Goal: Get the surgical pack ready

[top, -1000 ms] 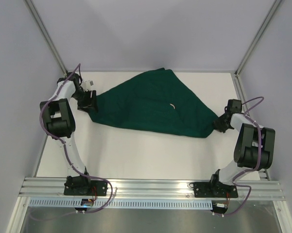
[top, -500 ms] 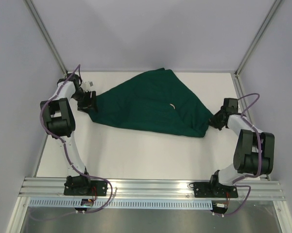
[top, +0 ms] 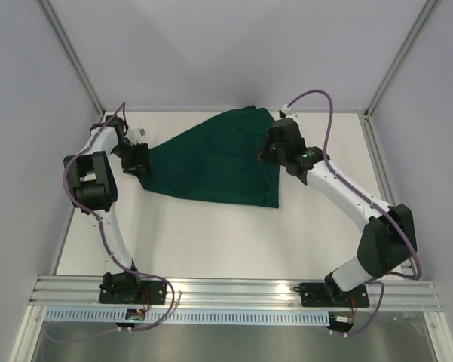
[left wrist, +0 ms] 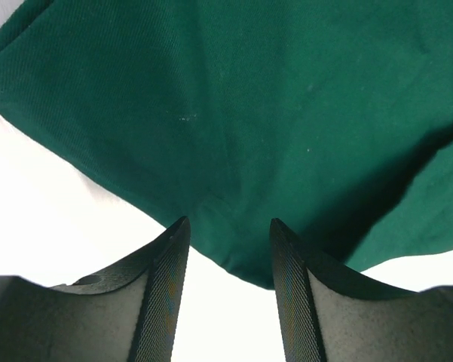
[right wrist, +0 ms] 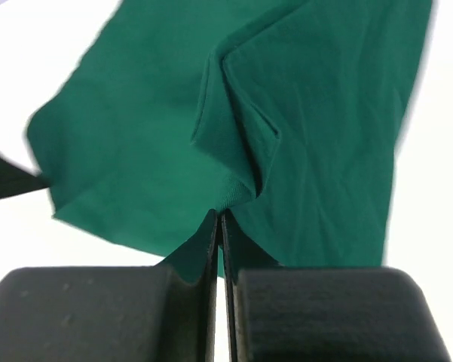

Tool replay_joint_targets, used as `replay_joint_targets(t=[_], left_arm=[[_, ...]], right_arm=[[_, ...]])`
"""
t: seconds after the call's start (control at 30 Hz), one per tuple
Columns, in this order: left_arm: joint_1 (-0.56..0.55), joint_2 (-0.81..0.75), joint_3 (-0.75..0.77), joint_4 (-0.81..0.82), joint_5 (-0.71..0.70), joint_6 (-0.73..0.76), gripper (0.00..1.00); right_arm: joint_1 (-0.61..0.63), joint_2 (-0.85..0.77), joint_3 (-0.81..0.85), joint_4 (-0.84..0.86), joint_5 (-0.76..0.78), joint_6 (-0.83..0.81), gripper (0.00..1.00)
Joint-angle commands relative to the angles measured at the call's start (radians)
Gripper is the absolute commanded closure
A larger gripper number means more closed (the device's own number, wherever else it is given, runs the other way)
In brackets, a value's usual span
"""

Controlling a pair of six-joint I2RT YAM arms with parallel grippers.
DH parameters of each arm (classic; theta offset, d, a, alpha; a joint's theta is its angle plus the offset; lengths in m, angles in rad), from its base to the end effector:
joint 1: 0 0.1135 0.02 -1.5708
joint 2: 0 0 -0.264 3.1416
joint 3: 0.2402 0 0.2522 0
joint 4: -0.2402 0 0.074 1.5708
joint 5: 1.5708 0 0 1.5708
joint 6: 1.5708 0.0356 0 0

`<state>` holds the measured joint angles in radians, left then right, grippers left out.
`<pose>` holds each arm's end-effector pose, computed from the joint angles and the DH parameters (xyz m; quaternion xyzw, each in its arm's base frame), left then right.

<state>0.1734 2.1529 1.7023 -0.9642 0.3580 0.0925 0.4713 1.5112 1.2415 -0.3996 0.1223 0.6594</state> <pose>0.4242 0.0616 0.1753 -0.0258 0.9808 -0.1658 0.0995 0.3068 0.1515 0.3018 0.1109 0.8920 0.1865 0.3966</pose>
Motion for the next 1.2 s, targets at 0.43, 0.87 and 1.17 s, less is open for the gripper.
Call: replay_joint_targets(t=[0.43,0.87,1.17], left_arm=[[0.015,0.016,-0.003,0.024,0.041,-0.010,0.59],[0.034,-0.001,0.002,0.022,0.024,0.001,0.59],[0.043,-0.025,0.045,0.027,-0.033,-0.020,0.46]], right_arm=[[0.311,0.492,0.482,0.024,-0.027,-0.090,1.00],[0.325,0.650,0.601,-0.028,-0.205,-0.168,0.50],[0.325,0.465,0.567,-0.054,-0.167,-0.268,0.42]])
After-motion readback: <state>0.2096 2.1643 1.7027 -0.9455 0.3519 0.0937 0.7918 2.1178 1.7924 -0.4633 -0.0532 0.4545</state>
